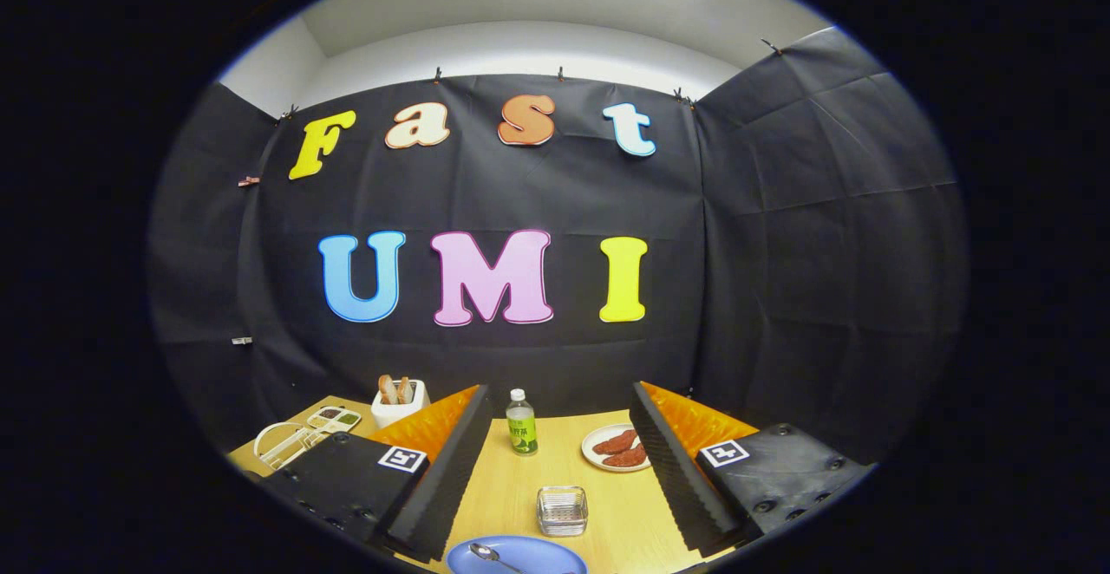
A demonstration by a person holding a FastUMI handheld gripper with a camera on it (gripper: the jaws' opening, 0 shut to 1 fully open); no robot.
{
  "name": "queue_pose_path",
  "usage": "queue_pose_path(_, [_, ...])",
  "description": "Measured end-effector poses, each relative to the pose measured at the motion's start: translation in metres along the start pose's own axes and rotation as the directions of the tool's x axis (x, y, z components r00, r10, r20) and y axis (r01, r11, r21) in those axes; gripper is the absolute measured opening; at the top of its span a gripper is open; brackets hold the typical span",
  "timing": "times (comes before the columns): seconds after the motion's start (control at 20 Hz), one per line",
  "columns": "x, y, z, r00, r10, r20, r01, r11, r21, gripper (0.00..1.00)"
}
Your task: Take the plate from the dish rack, then take the spoon from the basket and place it into the plate.
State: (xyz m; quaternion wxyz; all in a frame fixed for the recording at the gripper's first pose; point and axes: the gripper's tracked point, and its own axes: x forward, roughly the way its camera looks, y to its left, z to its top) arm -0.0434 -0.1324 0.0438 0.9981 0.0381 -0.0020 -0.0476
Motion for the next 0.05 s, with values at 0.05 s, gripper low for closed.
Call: queue_pose_path(0.05, [-0.0004,0.0077,0.002,1.0,0.002,0.005,-0.002,1.0,-0.003,0.98])
